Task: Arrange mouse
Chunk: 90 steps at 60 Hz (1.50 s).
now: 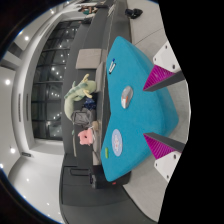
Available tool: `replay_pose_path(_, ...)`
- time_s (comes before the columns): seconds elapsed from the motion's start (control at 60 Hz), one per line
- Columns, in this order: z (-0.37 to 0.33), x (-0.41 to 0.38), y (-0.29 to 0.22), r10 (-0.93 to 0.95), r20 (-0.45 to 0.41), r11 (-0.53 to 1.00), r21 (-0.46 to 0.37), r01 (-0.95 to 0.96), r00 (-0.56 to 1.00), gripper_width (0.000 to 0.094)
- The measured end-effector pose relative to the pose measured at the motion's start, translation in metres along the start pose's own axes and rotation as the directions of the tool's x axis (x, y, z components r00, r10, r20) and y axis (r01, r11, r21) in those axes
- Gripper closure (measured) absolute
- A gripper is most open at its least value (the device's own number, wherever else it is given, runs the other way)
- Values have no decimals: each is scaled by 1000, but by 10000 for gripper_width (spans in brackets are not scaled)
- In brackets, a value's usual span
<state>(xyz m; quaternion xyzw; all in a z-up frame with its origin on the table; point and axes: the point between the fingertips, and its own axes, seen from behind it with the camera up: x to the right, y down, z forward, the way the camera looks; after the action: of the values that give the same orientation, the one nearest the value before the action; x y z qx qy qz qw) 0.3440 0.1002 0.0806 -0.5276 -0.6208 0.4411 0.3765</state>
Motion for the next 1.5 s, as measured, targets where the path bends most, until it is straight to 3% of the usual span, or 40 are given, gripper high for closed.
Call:
replay_pose_path(0.167, 21, 41, 4, 20, -76, 1000, -20, -22, 997, 88)
replay_pose_path(0.367, 56, 64, 7, 29, -110, 999, -41, -33, 993, 89)
replay_pose_path(1.133, 269, 98, 2, -32, -125, 990, -141, 15, 992, 79)
replay_pose_path(1.5, 330, 115, -12, 7, -157, 977, -211, -40, 988, 81)
